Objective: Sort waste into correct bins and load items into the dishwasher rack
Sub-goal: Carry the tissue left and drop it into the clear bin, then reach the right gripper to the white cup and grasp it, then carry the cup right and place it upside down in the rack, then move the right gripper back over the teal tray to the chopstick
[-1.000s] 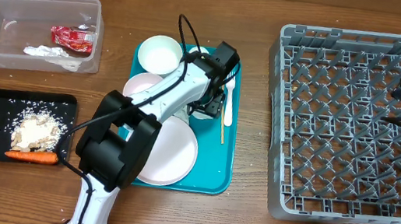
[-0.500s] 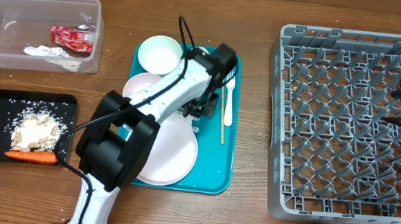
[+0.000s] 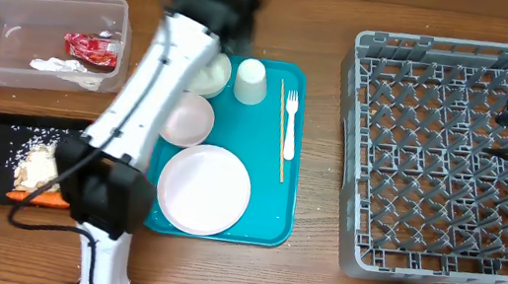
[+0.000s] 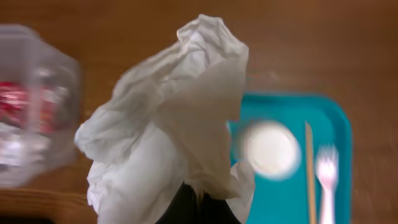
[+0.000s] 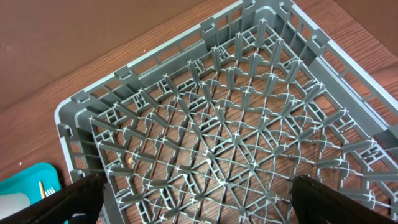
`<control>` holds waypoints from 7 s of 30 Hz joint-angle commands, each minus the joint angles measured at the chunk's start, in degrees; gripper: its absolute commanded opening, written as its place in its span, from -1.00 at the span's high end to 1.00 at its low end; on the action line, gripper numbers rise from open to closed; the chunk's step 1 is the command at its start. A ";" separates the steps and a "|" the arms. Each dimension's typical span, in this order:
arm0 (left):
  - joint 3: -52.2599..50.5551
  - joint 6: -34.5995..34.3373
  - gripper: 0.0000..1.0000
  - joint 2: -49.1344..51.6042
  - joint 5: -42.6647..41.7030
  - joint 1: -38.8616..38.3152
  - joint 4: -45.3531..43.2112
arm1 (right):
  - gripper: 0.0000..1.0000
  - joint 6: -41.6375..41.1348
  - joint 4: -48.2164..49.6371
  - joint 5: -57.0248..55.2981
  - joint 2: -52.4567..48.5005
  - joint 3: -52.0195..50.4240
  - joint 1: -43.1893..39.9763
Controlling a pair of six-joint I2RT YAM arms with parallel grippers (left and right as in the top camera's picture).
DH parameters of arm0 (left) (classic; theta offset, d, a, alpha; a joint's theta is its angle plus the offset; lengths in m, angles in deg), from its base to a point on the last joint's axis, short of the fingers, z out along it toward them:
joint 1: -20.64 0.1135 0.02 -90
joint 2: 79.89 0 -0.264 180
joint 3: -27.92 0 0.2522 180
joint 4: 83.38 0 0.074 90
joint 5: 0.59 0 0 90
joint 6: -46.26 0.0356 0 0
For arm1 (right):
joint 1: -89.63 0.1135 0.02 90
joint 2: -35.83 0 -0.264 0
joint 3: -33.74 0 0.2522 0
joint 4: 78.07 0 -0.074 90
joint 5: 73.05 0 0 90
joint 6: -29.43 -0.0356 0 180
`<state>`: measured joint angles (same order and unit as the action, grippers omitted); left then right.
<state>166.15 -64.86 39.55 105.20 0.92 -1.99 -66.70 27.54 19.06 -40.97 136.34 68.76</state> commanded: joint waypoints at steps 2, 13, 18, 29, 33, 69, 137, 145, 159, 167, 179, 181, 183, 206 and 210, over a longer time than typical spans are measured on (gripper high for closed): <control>0.39 -4.31 0.92 0.02 4.74 11.04 -3.63 | -1.00 0.20 0.26 -0.57 -0.11 0.87 0.00; 0.39 -8.66 -1.00 3.76 -3.48 32.92 -6.73 | -1.00 0.20 0.26 -0.57 -0.11 0.87 0.00; 0.42 -8.70 -0.99 3.74 -13.49 38.12 -3.17 | -1.00 0.20 0.26 -0.57 -0.11 0.87 0.00; 0.59 -8.44 -1.00 1.16 -35.87 39.87 8.00 | -1.00 0.20 0.26 -0.57 -0.11 0.87 0.00; 0.57 -7.17 -0.96 -2.47 -32.44 37.53 14.19 | -1.00 0.20 0.26 -0.57 -0.11 0.87 0.00; 0.50 -18.08 -0.99 -10.58 -3.63 34.32 21.27 | -1.00 -9.27 1.64 26.32 -0.11 0.87 0.00; 0.52 -18.08 -0.99 -10.58 -3.63 34.32 21.24 | 0.09 -11.52 44.70 -11.28 -42.01 0.94 54.80; 0.50 -18.08 -1.00 -10.58 -3.63 34.32 21.24 | 0.11 -11.52 37.09 -11.45 -26.51 0.94 49.64; 0.50 -18.08 -0.99 -10.58 -3.63 34.32 21.24 | 0.07 -11.47 17.62 -18.64 -15.96 0.87 21.73; 0.50 -18.08 -0.99 -10.58 -3.63 34.32 21.24 | -0.03 -11.54 17.00 -18.23 -18.97 0.81 1.88; 0.50 -18.08 -1.00 -10.58 -3.63 34.32 21.24 | -1.00 -11.52 16.11 -8.00 -24.44 0.83 -6.62; 0.52 -18.08 -1.00 -10.58 -3.63 34.32 21.24 | -0.99 -11.54 15.80 -7.96 -23.47 0.83 -6.36; 0.50 -18.08 -0.99 -10.58 -3.63 34.32 21.24 | -1.00 -11.56 15.34 -7.74 -22.08 0.87 -6.08; 0.50 -18.08 -0.99 -10.58 -3.63 34.32 21.24 | -0.77 -7.43 8.09 16.20 -15.67 0.31 38.75; 0.52 -18.08 -0.99 -10.58 -3.63 34.32 21.24 | -0.69 -7.58 10.29 13.99 -22.97 0.31 47.28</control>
<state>166.21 -81.58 29.10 100.83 35.30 19.15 -75.05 36.77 36.17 -59.92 136.75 111.54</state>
